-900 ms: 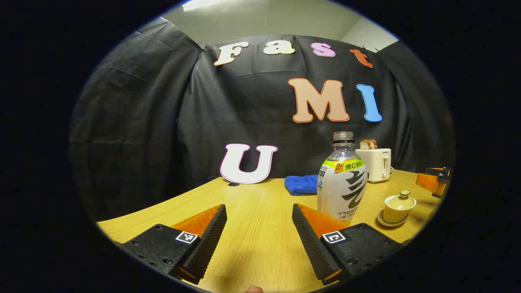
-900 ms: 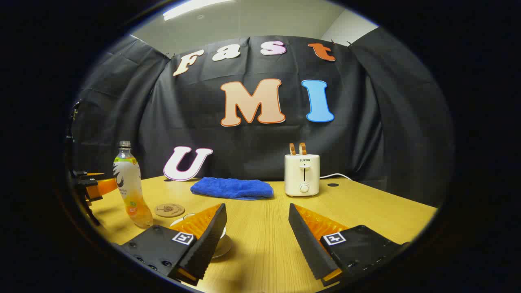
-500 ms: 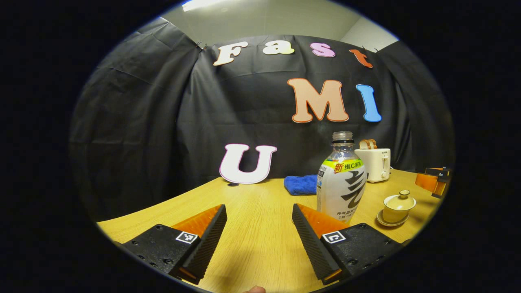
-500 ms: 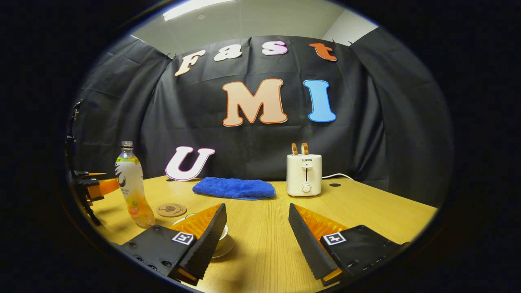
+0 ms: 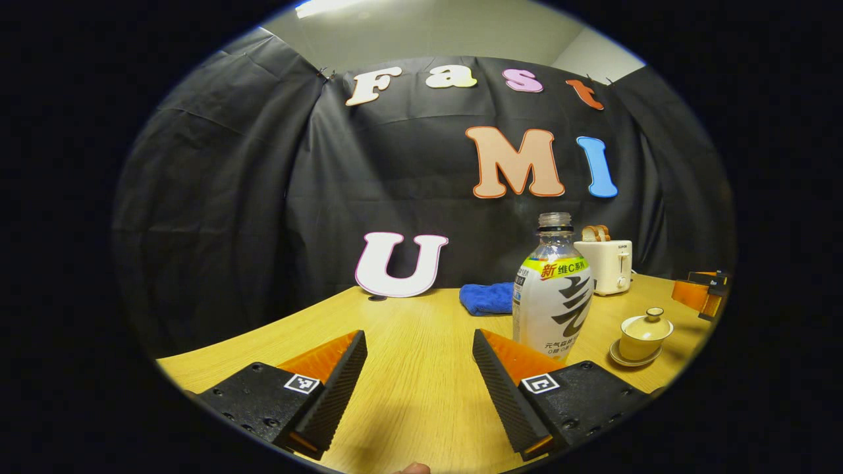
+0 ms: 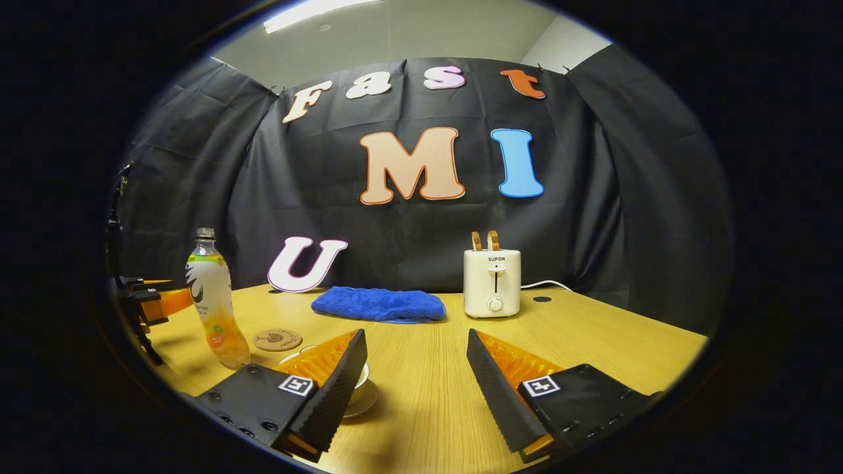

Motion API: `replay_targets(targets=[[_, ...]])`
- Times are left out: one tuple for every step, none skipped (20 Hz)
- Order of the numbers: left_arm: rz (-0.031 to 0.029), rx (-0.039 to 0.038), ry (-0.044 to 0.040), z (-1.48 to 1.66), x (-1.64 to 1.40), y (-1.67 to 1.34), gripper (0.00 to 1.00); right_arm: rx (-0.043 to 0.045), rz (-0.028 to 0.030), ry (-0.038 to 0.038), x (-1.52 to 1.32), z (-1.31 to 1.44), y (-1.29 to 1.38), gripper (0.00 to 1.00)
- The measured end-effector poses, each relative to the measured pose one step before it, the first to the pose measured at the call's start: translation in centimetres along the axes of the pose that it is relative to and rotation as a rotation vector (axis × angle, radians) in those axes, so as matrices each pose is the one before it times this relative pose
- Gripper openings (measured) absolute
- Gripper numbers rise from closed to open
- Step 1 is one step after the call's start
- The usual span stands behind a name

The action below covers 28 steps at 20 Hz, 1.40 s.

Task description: Open the teacup lid with one hand, grasp the water bottle and pour water into the teacup with the other hand; after pouring, place the water bottle on the coaster and then close the teacup lid.

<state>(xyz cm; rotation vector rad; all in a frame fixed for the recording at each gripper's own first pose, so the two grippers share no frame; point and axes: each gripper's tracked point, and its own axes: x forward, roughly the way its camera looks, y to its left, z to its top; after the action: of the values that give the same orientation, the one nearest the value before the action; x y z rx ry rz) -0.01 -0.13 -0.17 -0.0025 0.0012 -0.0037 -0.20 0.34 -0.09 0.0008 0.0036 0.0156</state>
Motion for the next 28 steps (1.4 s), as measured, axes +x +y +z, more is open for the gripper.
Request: replay_targets(targets=[[-0.00012,0.00012,-0.00047,0.035,-0.025,-0.001,0.95,0.00012,-0.00017,0.00084,0.018,0.003,0.015,0.95],[0.00004,0.00012,0.00018,-0.028,0.053,0.018,0.94,0.00019,0.00001,0.00022,-0.017,0.076,-0.020,0.98],[0.00005,-0.00023,0.00049,0.007,-0.001,-0.006,0.95,-0.00038,0.00274,0.00011,0.001,-0.005,0.028,0.95],[0.00005,-0.00011,0.00010,-0.030,0.015,-0.028,0.94,0.00082,0.00885,0.00053,-0.022,0.051,0.196,0.95],[0.00017,-0.00046,0.00011,-0.004,0.027,-0.014,0.95,-0.00022,0.00623,0.00066,-0.014,-0.097,0.084,0.98],[-0.00021,-0.00014,0.00021,-0.014,-0.059,-0.003,0.94,0.00013,0.00422,-0.00104,0.014,0.047,0.070,0.98],[0.00048,-0.00041,-0.00081,0.062,-0.006,0.029,0.95,0.00026,0.00123,-0.00054,0.093,-0.019,0.013,0.98],[0.00146,0.00021,0.00019,-0.023,0.069,0.092,0.95,0.00100,0.00391,0.00203,0.011,-0.021,0.041,0.96],[0.00092,-0.00010,0.00074,-0.069,0.019,0.000,0.94,-0.00004,0.00013,0.00495,0.040,-0.127,0.059,0.98],[-0.00017,0.00011,-0.00126,0.058,-0.034,-0.074,0.95,0.00116,0.00110,0.00401,0.060,-0.048,0.004,0.96],[0.00022,0.00032,0.00128,-0.045,-0.020,0.021,0.95,0.00454,0.00241,0.00418,0.118,0.030,0.086,0.96],[-0.00016,-0.00050,-0.00109,0.002,0.027,0.014,0.94,0.00971,0.00260,0.00381,0.062,0.095,0.072,0.95],[0.00007,0.00009,0.00101,0.019,0.014,0.009,0.95,0.00967,0.00659,-0.00086,-0.111,0.394,0.230,0.98],[-0.00013,0.00015,-0.00019,-0.022,-0.013,-0.028,0.94,0.00527,0.00786,-0.01219,-0.050,0.778,0.357,0.98],[0.00007,0.00019,-0.00058,0.051,0.000,-0.021,0.95,-0.00278,0.00933,-0.01325,0.054,0.770,0.398,0.98],[0.00007,0.00056,0.00053,-0.015,-0.009,0.010,0.95,-0.01047,0.00900,-0.00600,0.127,0.545,0.360,0.98],[0.00007,0.00006,-0.00071,0.008,-0.034,-0.014,0.94,-0.01260,0.01160,0.00465,0.093,0.021,0.416,0.98],[0.00010,0.00029,0.00062,0.022,-0.006,-0.001,0.94,-0.01226,0.01790,0.01056,0.126,-0.014,0.655,0.98],[-0.00003,0.00008,0.00024,-0.056,0.052,-0.008,0.95,-0.01186,0.01641,0.01003,0.084,-0.088,0.666,0.98],[0.00005,0.00029,-0.00105,0.070,-0.054,-0.029,0.95,-0.01589,0.01545,0.00964,0.042,-0.119,0.638,0.95],[-0.00011,0.00075,0.00024,-0.003,0.051,0.035,0.95,-0.01651,0.01357,0.00662,0.192,-0.094,0.597,0.95],[0.00035,-0.00191,0.00040,-0.049,-0.010,-0.016,0.94,-0.01554,0.01392,0.00964,0.107,-0.209,0.637,0.95],[-0.00017,0.00058,0.00031,0.020,-0.037,0.005,0.94,-0.01461,0.01654,0.01319,-0.062,-0.362,0.699,0.98],[0.00017,-0.00060,-0.00010,0.022,0.003,-0.018,0.95,-0.01128,0.01532,0.01305,0.037,-0.265,0.698,0.95],[-0.00005,0.00038,0.00043,-0.030,-0.032,0.019,0.94,-0.00860,0.01430,0.00876,-0.005,-0.097,0.550,0.98],[0.00021,-0.00024,-0.00031,0.057,-0.011,-0.073,0.94,-0.00899,0.00975,0.00828,0.049,-0.118,0.416,0.98],[0.00037,0.00039,0.00067,-0.020,0.054,-0.025,0.95,-0.00752,0.00986,0.00712,0.076,-0.222,0.397,0.98],[0.00016,-0.00021,-0.00054,0.041,-0.050,0.014,0.95,-0.00581,0.00773,0.00833,0.112,-0.241,0.325,1.00]])
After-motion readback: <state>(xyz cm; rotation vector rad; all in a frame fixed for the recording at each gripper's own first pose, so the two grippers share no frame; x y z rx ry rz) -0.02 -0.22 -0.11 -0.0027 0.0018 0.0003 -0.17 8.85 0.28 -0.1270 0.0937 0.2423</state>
